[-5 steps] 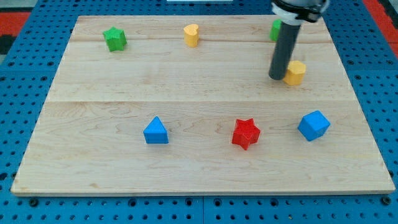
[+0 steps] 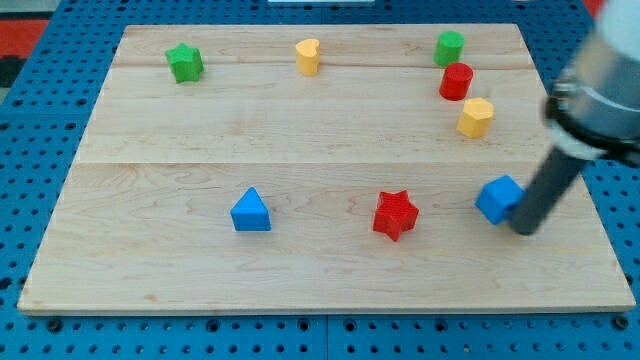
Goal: Move the blue cube left below the yellow hexagon
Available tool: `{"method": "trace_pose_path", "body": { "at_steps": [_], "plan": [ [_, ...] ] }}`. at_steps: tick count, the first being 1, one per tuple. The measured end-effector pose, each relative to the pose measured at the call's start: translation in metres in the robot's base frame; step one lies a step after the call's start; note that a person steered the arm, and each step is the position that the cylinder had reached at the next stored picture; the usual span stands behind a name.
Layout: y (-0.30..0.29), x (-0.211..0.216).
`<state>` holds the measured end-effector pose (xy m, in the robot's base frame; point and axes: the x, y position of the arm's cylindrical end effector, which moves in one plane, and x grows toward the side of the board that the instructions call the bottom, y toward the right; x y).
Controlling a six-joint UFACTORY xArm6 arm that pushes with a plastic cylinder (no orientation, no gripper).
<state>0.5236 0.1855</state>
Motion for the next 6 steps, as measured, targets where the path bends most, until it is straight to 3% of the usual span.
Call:
{"method": "trace_pose_path", "body": {
  "at_steps": [1,3,4,6],
  "plan": [
    [-0.01,-0.048],
    [-0.043,-0.014],
    [-0.098,-0.061],
    [-0.046,-0.082]
  ]
}}
